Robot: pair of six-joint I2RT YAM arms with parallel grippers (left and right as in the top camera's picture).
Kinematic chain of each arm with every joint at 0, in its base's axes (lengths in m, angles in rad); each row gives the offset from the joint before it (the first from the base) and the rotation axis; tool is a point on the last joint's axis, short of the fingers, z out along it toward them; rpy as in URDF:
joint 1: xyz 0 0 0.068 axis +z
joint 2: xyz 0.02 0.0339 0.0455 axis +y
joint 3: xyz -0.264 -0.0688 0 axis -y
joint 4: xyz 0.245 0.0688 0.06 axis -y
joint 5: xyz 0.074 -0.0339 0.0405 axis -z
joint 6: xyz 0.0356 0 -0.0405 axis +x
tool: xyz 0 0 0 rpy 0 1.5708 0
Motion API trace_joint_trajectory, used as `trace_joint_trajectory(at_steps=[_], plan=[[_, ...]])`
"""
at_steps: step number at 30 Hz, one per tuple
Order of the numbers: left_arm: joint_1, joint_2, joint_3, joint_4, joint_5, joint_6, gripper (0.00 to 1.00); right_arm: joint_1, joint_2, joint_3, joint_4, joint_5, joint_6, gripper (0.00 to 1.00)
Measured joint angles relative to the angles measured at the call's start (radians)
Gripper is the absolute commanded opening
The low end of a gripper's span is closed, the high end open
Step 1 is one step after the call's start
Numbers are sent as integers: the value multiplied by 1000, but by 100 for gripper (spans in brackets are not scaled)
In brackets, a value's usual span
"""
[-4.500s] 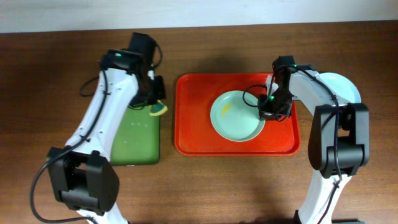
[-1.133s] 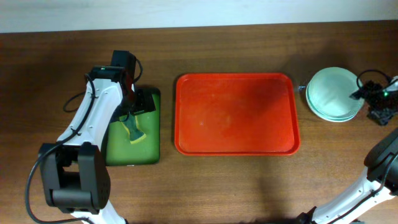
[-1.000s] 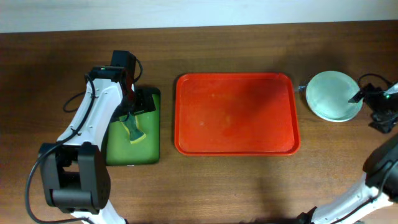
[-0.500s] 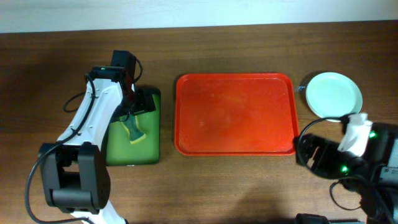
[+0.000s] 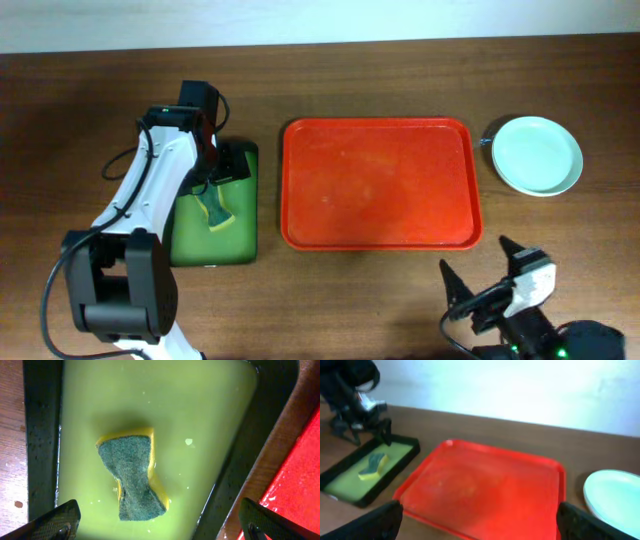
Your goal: Clean dirty plates on tray and stack at the side
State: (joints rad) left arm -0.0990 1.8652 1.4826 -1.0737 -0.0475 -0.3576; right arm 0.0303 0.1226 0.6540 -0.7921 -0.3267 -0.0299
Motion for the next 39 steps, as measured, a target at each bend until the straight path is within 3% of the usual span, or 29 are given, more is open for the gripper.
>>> trace_joint_trajectory(at_steps=[6,11,19,39], plan=[[0,0,0,-1,0,0,99,5,-108,-426,546,1,-9,98],[0,0,0,0,0,0,99,-31,-109,-629,768,29,-9,98],[0,0,0,0,0,0,99,-32,-110,-640,717,280,2,98],[0,-1,0,0,-24,0,99,-32,-110,-640,716,301,3,98]])
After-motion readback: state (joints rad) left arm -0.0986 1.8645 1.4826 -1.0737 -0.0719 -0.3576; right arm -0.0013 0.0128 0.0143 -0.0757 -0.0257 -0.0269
